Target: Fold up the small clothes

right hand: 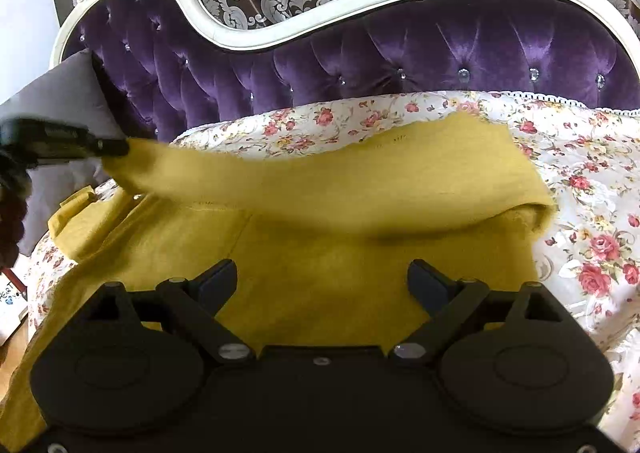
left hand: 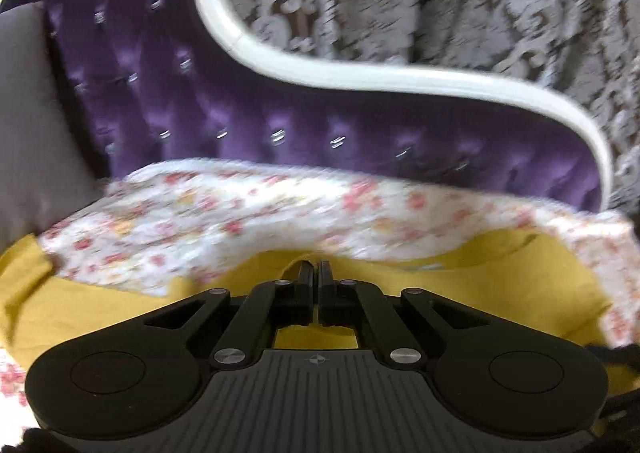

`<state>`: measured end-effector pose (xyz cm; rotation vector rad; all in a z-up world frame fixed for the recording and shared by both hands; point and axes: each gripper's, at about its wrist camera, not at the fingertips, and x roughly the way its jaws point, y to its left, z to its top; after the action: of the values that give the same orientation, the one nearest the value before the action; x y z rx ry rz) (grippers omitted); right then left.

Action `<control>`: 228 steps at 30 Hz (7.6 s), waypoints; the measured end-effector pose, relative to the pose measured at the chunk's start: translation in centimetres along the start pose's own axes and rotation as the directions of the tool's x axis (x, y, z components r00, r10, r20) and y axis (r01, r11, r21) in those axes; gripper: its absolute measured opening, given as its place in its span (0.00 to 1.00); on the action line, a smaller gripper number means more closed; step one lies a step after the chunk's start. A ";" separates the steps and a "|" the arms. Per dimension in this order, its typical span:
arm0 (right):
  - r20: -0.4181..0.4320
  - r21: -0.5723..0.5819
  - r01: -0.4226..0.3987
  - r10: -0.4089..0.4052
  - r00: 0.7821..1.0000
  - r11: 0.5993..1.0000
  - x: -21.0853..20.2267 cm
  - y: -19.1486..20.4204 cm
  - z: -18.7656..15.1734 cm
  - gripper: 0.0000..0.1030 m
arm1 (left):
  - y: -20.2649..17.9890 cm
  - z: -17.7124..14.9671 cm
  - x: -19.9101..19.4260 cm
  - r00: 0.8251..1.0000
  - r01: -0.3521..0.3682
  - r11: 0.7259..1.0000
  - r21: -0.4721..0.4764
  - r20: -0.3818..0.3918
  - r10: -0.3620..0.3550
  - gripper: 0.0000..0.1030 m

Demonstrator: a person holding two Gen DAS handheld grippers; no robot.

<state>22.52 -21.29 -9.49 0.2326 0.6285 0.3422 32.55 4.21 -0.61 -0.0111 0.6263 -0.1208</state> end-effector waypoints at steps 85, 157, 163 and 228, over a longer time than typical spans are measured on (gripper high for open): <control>-0.113 -0.207 -0.160 0.139 0.984 0.965 2.3 16.8 0.6 0.99 | 30.8 -4.6 3.1 0.962 -0.271 0.935 -0.227 -0.096 0.255 0.90; -0.047 0.032 -0.001 0.003 0.999 0.999 -5.2 2.1 1.1 0.99 | -2.7 -11.4 -7.5 0.993 0.009 1.000 0.026 -0.114 -0.006 0.76; -0.068 0.003 0.001 -0.001 0.998 1.000 -2.1 1.4 3.1 0.99 | -2.3 -13.5 -7.1 0.997 0.001 0.999 0.045 -0.083 0.003 0.87; -0.172 -0.053 0.240 -0.245 0.954 0.969 3.6 -6.8 7.5 0.55 | -2.0 -14.4 -7.0 0.998 0.022 1.000 0.003 -0.061 -0.021 0.91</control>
<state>31.40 -26.96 -7.67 0.0928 0.8178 0.1356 18.26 3.40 -8.10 -0.0108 0.6872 -0.1435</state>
